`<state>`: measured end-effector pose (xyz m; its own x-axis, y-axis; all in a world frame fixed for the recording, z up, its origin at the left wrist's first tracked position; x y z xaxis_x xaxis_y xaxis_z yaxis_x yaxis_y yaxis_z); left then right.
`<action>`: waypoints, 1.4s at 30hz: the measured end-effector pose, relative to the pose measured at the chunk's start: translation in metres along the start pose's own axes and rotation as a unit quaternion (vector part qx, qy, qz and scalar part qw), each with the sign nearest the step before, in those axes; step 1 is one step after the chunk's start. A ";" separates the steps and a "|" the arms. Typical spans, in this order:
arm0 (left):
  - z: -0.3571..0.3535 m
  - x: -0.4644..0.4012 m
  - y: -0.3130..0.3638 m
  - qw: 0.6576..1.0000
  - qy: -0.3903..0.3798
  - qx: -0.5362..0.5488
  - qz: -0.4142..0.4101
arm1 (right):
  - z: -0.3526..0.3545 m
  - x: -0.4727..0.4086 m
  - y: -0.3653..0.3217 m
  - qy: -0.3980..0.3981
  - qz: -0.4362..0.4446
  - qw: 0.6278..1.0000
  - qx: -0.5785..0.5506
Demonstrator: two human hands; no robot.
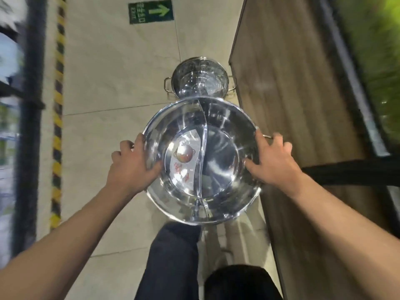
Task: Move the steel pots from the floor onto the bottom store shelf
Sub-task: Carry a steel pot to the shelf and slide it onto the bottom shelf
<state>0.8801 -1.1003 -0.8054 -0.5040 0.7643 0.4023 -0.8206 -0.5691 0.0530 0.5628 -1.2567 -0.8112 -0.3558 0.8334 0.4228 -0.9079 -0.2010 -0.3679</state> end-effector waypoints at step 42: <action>0.332 0.365 -0.327 0.937 0.075 0.123 0.318 | 0.171 0.214 -0.530 -0.100 0.401 0.906 0.096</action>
<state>1.0543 -0.7360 -0.3726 -0.9176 0.2702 0.2915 -0.2637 -0.9626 0.0622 0.9295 -1.0598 -0.3840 -0.9333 0.2737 0.2327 -0.3550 -0.8017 -0.4809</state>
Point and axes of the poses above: each hand's wrist, its own x-axis away from the middle knuckle, its own z-axis out of the back of the hand, y = z × x, the point moved 10 cm from there along -x, towards the middle knuckle, and after that the axes turned 13 degrees about -x, right-handed, at the moved point
